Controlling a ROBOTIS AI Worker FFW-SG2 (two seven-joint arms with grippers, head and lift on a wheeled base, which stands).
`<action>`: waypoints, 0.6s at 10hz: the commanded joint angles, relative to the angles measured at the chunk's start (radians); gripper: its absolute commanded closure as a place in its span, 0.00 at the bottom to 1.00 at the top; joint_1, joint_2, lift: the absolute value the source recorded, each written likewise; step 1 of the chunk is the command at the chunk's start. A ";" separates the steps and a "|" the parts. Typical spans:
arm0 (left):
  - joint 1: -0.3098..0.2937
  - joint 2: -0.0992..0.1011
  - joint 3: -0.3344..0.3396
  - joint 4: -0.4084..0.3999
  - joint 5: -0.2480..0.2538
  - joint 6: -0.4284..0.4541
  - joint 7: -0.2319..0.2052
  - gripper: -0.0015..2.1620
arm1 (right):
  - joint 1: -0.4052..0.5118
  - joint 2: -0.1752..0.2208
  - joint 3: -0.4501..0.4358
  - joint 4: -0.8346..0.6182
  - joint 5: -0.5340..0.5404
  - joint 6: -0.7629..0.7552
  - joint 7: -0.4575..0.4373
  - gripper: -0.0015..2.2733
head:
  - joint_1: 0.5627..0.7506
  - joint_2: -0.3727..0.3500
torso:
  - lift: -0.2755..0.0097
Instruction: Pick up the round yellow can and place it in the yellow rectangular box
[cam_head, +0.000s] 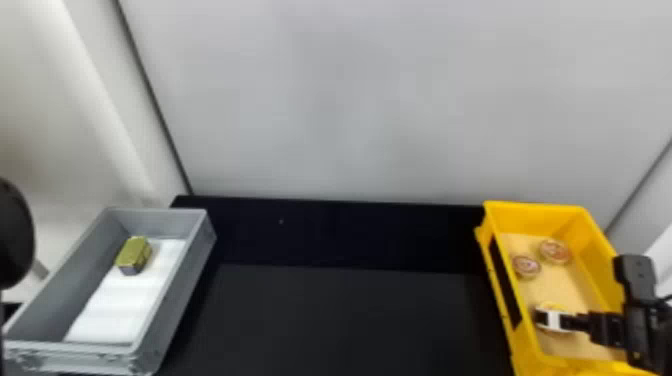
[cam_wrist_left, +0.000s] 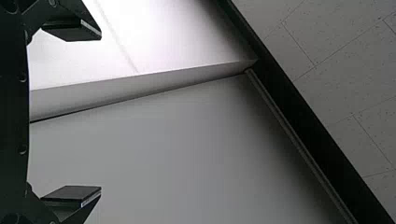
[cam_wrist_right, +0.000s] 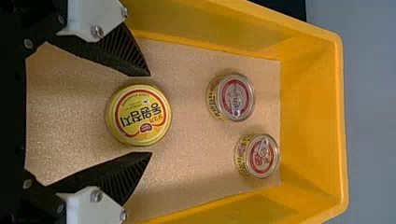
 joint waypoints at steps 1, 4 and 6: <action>0.002 0.000 0.003 0.000 0.000 0.000 0.000 0.05 | 0.006 -0.002 0.004 -0.036 0.000 0.013 0.018 0.00 | 0.53 0.59 | 0.93; 0.003 -0.002 0.004 0.000 0.000 0.000 0.000 0.05 | 0.066 -0.002 -0.019 -0.348 0.046 0.070 -0.007 0.01 | 0.53 0.59 | 0.93; 0.005 -0.003 0.004 0.000 0.000 0.002 0.000 0.05 | 0.072 -0.002 -0.041 -0.569 0.130 0.156 -0.011 0.02 | 0.53 0.59 | 0.93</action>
